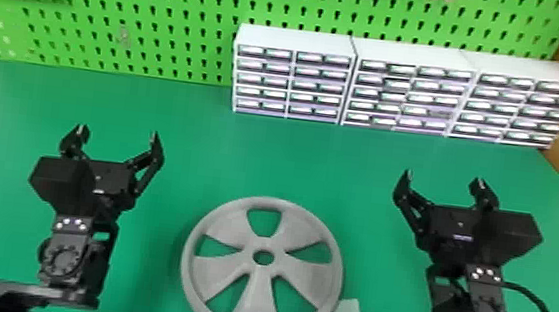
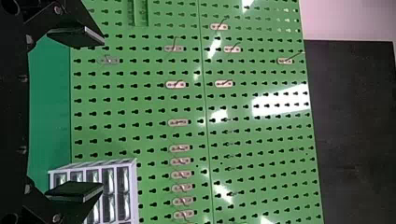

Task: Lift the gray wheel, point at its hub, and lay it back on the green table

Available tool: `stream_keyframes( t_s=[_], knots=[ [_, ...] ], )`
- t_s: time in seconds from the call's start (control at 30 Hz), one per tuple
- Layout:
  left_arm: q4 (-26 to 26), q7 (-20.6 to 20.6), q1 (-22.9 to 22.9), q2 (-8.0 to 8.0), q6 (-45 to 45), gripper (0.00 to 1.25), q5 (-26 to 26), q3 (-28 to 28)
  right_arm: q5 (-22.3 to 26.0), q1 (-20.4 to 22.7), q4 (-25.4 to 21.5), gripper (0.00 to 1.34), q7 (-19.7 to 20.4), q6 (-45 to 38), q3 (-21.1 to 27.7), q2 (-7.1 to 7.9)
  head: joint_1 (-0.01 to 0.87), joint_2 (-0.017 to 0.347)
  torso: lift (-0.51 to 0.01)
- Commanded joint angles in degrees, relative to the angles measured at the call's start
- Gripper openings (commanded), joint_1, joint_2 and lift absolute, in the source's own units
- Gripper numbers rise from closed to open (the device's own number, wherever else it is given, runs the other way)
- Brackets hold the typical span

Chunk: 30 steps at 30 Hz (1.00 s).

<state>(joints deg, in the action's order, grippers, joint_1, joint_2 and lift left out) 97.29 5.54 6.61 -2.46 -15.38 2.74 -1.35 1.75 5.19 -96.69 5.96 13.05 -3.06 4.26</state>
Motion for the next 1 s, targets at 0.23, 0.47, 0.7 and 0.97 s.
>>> stream_keyframes(
  t_s=[0.23,0.47,0.7,0.97],
  knots=[
    [0.00,0.00,-0.10,0.00,0.00,1.06,0.07,0.12,0.00,0.17,0.01,1.20,0.02,-0.40,-0.28,0.31,0.692,0.048,-0.093],
    [0.00,0.00,-0.10,0.00,0.00,1.06,0.07,0.03,0.00,0.26,-0.07,1.20,-0.07,-0.75,-0.55,0.31,0.692,0.048,-0.093],
    [0.00,0.00,-0.01,0.00,0.00,1.06,0.16,0.03,-0.08,-0.18,-4.47,1.20,-0.07,-6.81,-1.51,1.37,0.692,0.048,-0.093],
    [0.00,0.00,-0.10,0.00,0.00,1.06,0.42,-0.14,-0.44,-2.29,-13.96,1.20,-0.25,-23.07,-3.01,2.42,0.692,0.048,-0.093]
  ],
)
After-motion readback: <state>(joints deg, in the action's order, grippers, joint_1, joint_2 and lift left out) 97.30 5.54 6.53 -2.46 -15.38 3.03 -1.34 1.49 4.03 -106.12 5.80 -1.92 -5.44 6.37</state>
